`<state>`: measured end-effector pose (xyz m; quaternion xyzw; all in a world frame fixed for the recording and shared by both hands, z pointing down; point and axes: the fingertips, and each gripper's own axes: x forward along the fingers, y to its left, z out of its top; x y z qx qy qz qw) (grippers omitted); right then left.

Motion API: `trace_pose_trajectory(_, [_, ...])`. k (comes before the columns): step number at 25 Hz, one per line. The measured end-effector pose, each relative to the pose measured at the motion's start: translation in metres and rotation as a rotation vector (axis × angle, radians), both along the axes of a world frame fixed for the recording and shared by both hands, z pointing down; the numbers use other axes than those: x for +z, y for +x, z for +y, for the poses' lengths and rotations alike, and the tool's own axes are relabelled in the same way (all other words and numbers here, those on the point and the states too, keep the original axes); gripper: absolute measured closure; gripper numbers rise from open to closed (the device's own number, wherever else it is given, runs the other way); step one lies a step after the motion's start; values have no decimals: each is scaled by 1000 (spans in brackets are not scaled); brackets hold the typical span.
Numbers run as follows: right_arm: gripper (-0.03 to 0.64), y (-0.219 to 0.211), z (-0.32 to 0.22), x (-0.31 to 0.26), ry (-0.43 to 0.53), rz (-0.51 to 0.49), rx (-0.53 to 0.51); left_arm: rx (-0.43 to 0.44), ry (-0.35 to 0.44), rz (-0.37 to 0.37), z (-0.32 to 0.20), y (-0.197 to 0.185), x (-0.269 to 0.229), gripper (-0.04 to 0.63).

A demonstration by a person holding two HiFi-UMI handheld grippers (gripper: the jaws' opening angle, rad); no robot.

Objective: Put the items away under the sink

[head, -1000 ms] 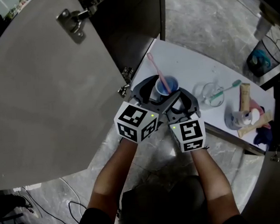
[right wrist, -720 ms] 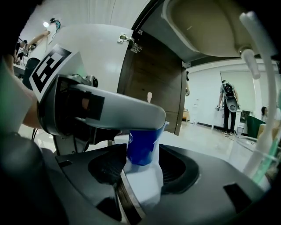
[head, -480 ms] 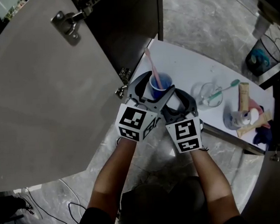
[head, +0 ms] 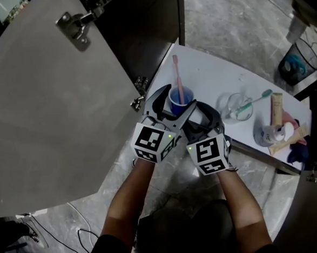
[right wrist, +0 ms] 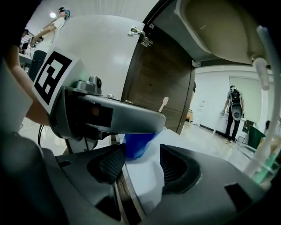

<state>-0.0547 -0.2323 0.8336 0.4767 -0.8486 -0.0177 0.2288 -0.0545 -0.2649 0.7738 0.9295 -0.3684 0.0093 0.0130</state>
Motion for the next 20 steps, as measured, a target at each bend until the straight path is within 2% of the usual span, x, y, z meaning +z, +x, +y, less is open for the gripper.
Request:
trace_pose_trajectory(4, [390, -1, 4, -7, 29, 0, -21, -13, 12, 26, -1, -3, -2, 258])
trace_pose_trajectory(8, [387, -4, 3, -8, -37, -42, -29, -13, 30, 85, -6, 1, -8, 261])
trace_pose_trajectory(12, [385, 1, 2, -9, 8, 21, -22, 2, 27, 81, -2, 7, -6, 262])
trace_pose_trajectory(15, [380, -3, 2, -10, -22, -43, -28, -1, 33, 101, -2, 4, -7, 262])
trace_pose_trajectory(17, [379, -4, 0, -11, -56, -91, -7, -2, 33, 123, -2, 3, -7, 262])
trace_pose_trajectory(20, [380, 5, -9, -7, -60, -20, 72, 3, 31, 128, -1, 3, -8, 262])
